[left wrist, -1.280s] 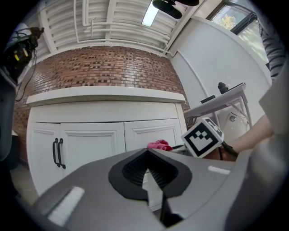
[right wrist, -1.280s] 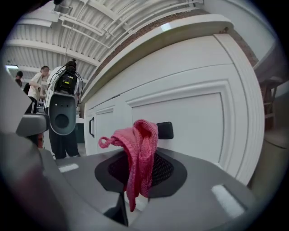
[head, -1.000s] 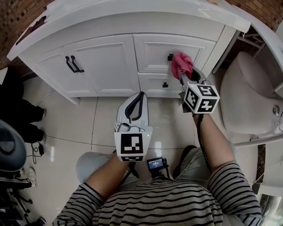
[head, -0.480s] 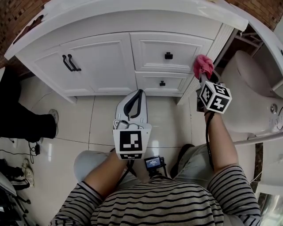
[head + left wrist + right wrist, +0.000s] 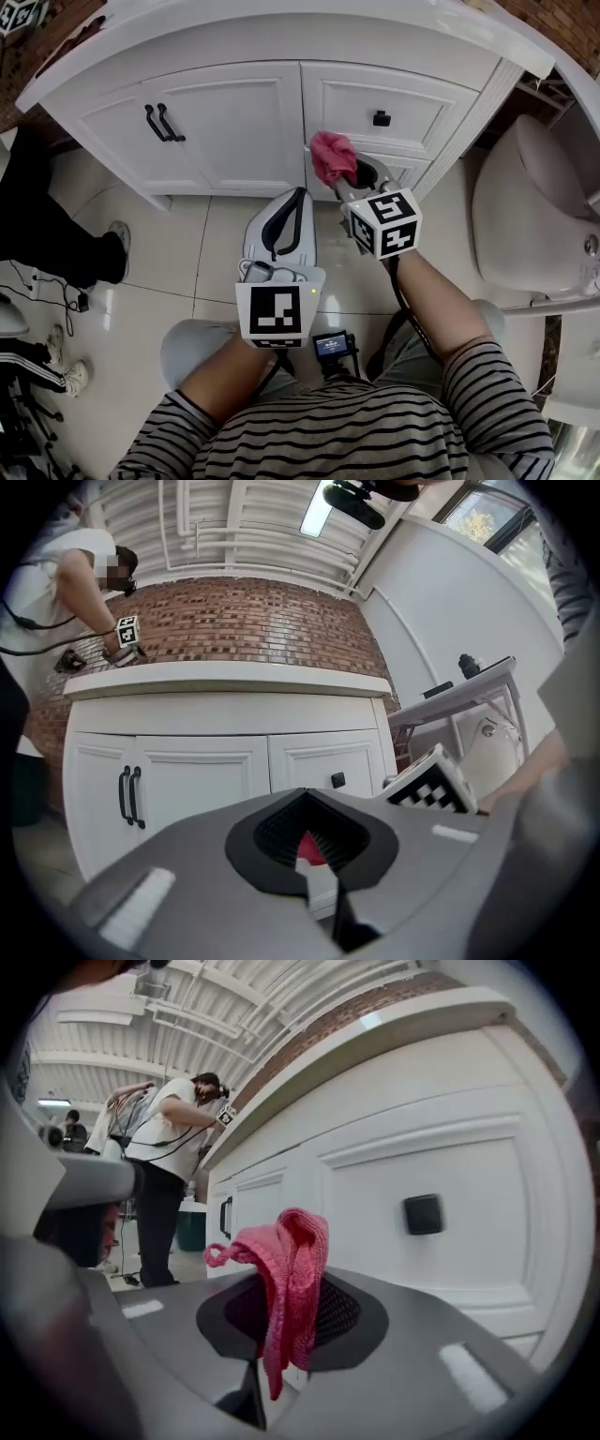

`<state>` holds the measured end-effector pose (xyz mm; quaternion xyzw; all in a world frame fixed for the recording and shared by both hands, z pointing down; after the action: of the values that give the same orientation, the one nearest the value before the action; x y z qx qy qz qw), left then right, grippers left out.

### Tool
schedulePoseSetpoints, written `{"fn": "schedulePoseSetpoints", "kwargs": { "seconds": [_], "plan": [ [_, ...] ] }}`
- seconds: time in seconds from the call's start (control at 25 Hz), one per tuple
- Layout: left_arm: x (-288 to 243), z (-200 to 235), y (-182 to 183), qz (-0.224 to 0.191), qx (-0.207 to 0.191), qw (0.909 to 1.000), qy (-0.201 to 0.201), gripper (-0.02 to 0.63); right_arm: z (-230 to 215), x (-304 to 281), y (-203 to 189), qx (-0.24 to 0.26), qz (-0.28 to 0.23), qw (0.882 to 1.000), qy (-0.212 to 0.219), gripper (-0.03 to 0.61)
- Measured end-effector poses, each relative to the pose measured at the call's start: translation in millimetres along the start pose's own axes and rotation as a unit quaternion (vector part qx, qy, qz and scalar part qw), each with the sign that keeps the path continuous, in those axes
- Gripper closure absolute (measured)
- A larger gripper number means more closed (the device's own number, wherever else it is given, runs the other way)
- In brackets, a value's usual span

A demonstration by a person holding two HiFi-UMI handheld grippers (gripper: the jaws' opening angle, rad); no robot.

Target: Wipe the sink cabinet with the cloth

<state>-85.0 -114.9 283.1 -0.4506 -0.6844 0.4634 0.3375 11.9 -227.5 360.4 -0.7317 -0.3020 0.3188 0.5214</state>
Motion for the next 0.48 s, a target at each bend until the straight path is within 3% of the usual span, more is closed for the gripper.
{"fn": "schedulePoseSetpoints", "kwargs": {
  "seconds": [0.08, 0.2, 0.48],
  "plan": [
    [-1.8, 2.6, -3.6, 0.003, -0.001, 1.0000, 0.003, 0.613, 9.3, -31.8, -5.7, 0.022, 0.013, 1.000, 0.004, 0.497],
    [-3.3, 4.1, -7.7, 0.010, 0.000, 1.0000, 0.001, 0.614, -2.2, -51.9, -9.6, 0.025, 0.020, 0.999, -0.025, 0.497],
    [-6.5, 0.7, -4.6, 0.014, 0.012, 0.9997, -0.018, 0.613, -76.4, -1.2, -10.6, -0.014, -0.003, 0.995, -0.103, 0.495]
  ]
}}
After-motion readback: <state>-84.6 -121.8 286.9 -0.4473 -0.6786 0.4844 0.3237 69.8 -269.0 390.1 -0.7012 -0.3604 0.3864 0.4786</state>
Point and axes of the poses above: the fingertips, and each gripper's own axes: x backward along the fingers, z to its left, y out of its top, the point moved 5 cm from there along x, backward along the fingers, and after that the axes turned 14 degrees about -x, right-handed, at the moved point
